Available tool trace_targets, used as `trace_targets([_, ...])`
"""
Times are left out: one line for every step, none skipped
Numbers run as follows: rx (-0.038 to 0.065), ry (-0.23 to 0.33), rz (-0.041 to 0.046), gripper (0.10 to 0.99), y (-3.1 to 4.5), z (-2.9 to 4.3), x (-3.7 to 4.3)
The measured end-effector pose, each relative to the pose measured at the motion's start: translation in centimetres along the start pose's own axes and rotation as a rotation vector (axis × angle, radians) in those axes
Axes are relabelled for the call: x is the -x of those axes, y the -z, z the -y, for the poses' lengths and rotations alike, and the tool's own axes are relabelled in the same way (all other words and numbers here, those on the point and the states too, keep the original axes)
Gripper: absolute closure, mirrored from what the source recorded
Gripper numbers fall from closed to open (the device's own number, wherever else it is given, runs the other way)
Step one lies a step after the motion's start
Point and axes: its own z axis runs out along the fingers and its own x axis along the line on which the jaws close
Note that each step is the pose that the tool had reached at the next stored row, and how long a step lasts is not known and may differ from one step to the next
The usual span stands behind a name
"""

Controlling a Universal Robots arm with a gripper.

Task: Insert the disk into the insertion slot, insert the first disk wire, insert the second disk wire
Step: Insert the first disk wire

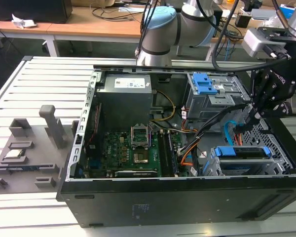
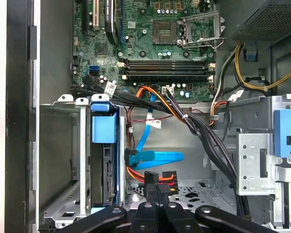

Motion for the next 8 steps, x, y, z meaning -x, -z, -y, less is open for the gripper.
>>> trace_targets([0.000, 0.000, 0.0002, 0.980, -0.01, 0.00, 0.00])
trace_targets([0.000, 0.000, 0.0002, 0.980, -0.01, 0.00, 0.00])
trace_targets([0.000, 0.000, 0.0001, 0.980, -0.01, 0.00, 0.00])
trace_targets([0.000, 0.000, 0.0001, 0.980, -0.01, 0.00, 0.00])
trace_targets([0.000, 0.000, 0.0001, 0.973, -0.01, 0.00, 0.00])
trace_targets([0.000, 0.000, 0.0001, 0.918, -0.01, 0.00, 0.00])
trace_targets([0.000, 0.000, 0.0001, 0.851, -0.01, -0.01, 0.00])
trace_targets([0.000, 0.000, 0.0002, 0.851, -0.02, 0.00, 0.01])
